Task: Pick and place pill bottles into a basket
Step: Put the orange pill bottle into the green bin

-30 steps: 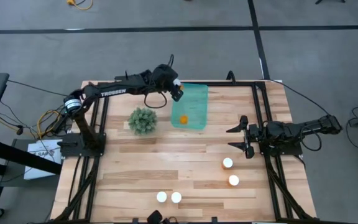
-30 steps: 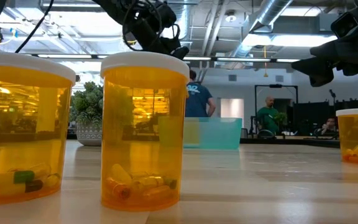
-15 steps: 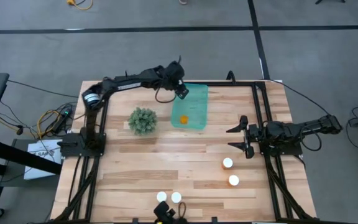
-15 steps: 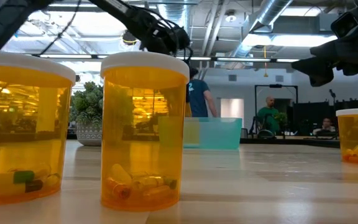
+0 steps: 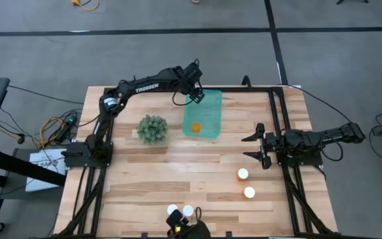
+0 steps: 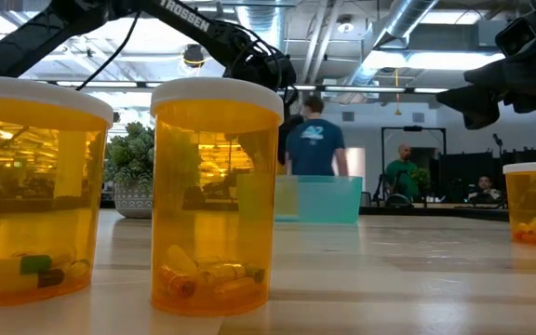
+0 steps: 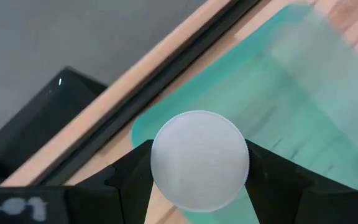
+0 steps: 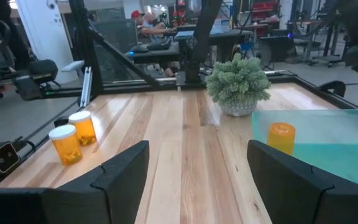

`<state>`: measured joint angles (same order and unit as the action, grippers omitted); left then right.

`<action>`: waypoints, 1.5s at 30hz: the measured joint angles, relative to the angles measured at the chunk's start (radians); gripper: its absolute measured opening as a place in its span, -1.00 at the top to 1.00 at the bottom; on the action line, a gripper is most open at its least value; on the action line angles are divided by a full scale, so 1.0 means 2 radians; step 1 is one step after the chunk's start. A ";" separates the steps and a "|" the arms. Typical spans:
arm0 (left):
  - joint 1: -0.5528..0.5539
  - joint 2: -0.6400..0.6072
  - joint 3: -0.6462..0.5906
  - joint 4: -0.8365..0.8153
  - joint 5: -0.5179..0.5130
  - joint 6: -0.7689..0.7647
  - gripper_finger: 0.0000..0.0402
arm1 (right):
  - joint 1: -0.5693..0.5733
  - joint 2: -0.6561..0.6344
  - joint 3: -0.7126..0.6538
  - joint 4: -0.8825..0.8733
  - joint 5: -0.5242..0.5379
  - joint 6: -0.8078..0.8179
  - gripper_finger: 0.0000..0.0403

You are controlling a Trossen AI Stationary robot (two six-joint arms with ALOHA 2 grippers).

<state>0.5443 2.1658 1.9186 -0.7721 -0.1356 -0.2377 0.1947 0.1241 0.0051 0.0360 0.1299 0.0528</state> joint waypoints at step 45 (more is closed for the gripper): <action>-0.225 -0.132 0.093 -0.180 -0.054 0.091 -0.16 | 0.000 0.000 0.000 -0.001 0.000 0.000 -0.32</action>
<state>0.0937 1.9011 2.1048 -1.1316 -0.2439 -0.0563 0.1947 0.1239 0.0050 0.0348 0.1303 0.0528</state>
